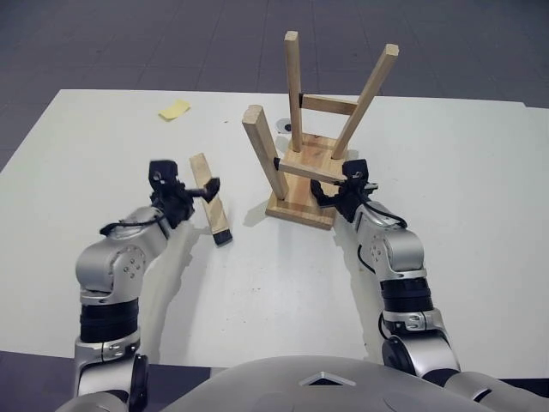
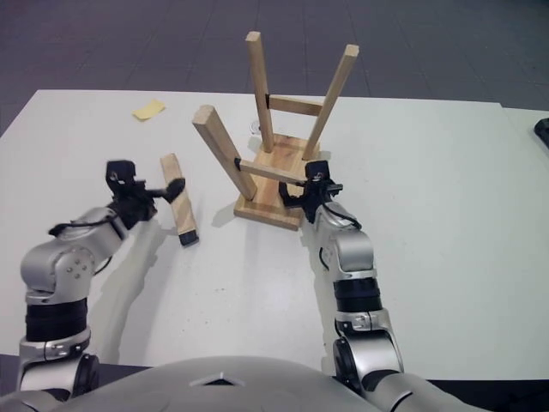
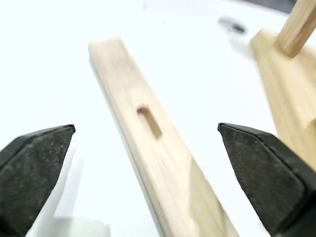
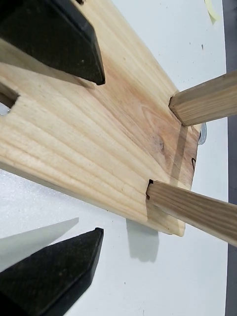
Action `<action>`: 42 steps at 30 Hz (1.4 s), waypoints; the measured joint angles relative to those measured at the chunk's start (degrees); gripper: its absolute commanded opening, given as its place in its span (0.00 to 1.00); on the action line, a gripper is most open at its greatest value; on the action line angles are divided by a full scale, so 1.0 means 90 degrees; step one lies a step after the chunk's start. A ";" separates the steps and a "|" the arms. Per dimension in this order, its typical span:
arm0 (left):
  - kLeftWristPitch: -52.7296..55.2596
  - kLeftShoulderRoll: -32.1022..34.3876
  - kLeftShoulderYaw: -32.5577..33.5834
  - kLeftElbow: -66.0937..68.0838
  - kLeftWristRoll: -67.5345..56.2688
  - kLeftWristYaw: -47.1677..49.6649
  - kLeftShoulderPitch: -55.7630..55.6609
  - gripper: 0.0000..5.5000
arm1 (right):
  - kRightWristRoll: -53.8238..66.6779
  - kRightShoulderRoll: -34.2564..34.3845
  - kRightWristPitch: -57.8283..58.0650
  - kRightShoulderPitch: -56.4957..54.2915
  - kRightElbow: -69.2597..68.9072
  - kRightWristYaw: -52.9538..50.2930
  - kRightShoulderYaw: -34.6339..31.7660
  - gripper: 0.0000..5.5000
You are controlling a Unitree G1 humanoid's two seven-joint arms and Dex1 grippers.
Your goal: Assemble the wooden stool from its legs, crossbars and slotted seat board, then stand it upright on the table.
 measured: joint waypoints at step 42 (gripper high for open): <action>-0.1059 -0.0185 0.1438 0.1720 0.0810 -0.1388 -0.0495 0.40 | -0.0127 -0.0162 0.0102 0.0885 -0.1446 -0.0026 -0.0226 0.98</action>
